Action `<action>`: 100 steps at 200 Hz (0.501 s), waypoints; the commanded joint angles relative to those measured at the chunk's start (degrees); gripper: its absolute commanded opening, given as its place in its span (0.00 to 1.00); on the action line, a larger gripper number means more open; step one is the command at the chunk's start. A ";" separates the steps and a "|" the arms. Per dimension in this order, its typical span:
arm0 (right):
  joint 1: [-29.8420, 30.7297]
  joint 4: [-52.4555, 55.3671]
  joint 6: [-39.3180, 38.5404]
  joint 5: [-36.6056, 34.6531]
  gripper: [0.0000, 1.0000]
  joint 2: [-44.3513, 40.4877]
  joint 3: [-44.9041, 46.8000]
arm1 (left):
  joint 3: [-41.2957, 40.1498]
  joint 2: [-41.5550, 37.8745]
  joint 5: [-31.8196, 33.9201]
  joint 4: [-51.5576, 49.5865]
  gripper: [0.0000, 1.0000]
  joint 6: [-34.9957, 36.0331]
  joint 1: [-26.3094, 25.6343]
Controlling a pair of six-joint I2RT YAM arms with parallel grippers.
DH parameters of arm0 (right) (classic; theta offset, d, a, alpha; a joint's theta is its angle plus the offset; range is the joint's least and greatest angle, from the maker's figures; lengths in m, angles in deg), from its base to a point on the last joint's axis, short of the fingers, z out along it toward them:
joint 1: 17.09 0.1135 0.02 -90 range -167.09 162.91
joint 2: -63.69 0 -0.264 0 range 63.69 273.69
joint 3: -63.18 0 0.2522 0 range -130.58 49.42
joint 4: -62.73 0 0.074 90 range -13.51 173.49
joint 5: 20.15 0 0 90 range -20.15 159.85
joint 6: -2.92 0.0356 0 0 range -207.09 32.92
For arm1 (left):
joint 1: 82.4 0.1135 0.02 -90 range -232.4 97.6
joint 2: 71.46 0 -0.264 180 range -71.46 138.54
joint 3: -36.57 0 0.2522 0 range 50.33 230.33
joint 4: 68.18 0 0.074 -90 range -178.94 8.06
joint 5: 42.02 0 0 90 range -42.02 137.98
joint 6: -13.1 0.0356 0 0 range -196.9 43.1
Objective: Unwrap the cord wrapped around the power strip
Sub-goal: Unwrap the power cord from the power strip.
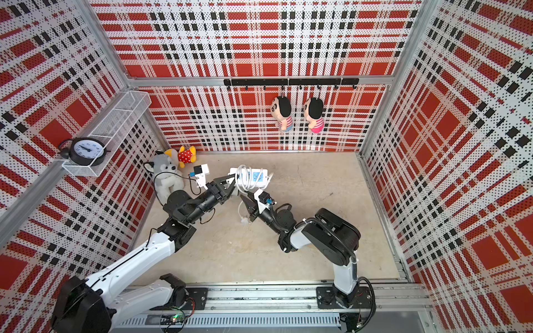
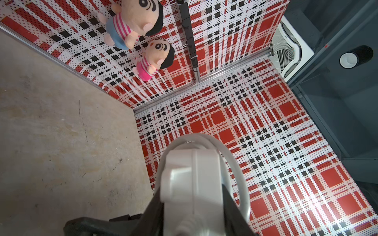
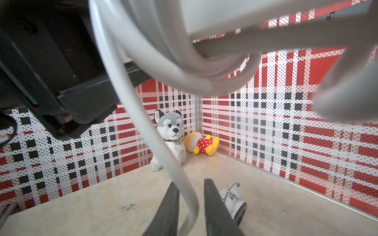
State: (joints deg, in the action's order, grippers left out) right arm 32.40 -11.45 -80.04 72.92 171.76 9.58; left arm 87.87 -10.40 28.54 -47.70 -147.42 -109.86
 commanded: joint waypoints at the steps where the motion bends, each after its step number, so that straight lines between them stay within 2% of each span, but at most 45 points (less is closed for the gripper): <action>1: 0.34 -6.04 -0.34 1.24 0.12 0.48 -0.46 | -0.17 -1.96 0.32 4.65 0.00 -0.27 -0.02; 15: 0.36 -6.01 -0.24 1.92 0.00 -0.32 0.60 | -0.69 -2.08 0.97 4.70 0.00 -0.23 0.80; 50: 1.51 -6.01 0.33 3.39 0.00 -6.57 7.50 | -1.66 -0.79 4.98 6.36 0.00 0.06 2.79; 70: 2.25 -4.60 1.28 3.98 0.00 -12.85 13.19 | -2.20 1.59 4.95 9.80 0.00 -0.84 3.90; 85: 2.48 1.84 1.34 3.58 0.00 -19.40 16.76 | -2.14 3.00 4.76 12.02 0.00 -0.91 4.30; 100: 2.88 14.73 -0.58 2.68 0.00 -28.13 18.30 | -1.69 3.92 4.60 12.29 0.00 0.45 4.26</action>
State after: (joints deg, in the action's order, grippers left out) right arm 34.39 -8.08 -79.01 75.57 154.76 25.61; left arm 85.36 -7.28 31.58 -43.29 -147.62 -106.30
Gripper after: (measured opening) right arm 0.079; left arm 0.372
